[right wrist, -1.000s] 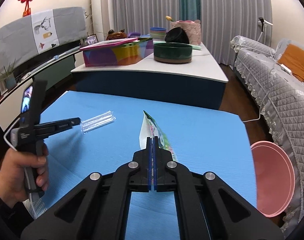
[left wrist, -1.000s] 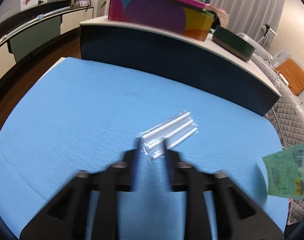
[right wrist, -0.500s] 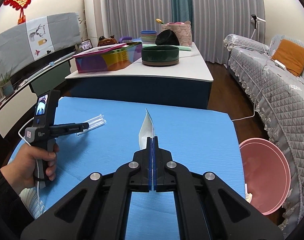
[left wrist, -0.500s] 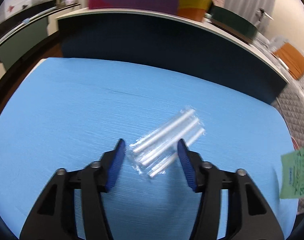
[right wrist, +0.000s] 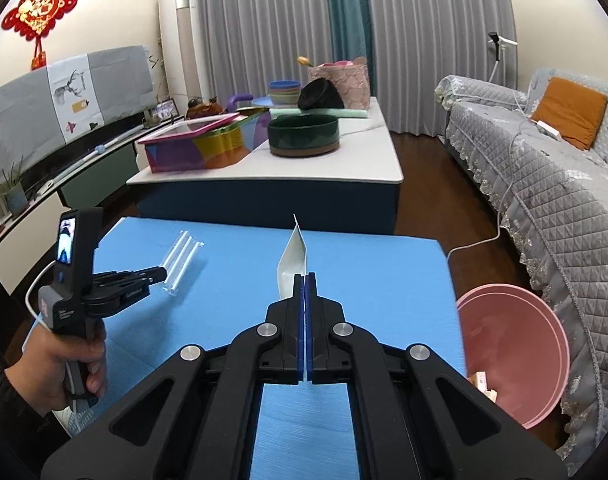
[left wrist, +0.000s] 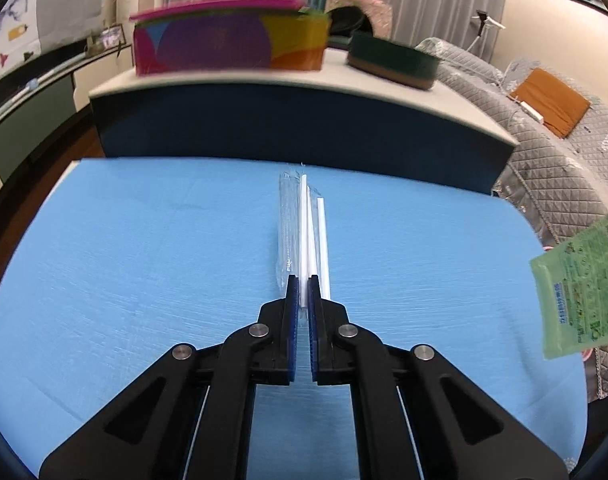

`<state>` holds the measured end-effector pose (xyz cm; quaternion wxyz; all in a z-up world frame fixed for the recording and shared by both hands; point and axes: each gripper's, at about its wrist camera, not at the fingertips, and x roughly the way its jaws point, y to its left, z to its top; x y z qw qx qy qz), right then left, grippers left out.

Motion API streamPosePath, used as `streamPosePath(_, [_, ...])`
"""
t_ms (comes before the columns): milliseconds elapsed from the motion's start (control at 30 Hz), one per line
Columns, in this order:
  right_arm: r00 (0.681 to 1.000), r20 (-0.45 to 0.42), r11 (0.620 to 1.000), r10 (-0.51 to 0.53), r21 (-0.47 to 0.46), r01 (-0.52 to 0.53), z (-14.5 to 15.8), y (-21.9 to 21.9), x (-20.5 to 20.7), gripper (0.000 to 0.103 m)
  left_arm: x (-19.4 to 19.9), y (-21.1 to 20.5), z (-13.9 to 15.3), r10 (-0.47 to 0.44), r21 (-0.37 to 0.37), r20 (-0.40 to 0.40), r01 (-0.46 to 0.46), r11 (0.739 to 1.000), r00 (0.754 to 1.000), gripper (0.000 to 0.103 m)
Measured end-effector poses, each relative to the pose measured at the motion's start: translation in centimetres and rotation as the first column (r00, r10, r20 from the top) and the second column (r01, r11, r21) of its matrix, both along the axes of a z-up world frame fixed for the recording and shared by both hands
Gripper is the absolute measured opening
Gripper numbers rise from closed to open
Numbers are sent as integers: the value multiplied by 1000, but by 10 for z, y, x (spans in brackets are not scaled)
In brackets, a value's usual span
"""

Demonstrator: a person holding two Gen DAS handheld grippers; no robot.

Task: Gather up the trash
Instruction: 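Lift the straws and packet and carry both tools over the pink bucket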

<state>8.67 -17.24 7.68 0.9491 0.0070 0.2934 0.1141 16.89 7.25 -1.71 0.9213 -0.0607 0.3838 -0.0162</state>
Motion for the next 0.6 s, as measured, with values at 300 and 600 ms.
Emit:
streamPosePath(300, [997, 34, 998, -66, 20, 66, 15, -41, -15, 0, -20, -30, 34, -46, -6, 71, 46, 999, 996, 5])
streamPosePath(600, [987, 38, 988, -155, 36, 153, 19, -86, -24, 0, -41, -76, 51, -124, -24, 112, 127, 992, 986, 5])
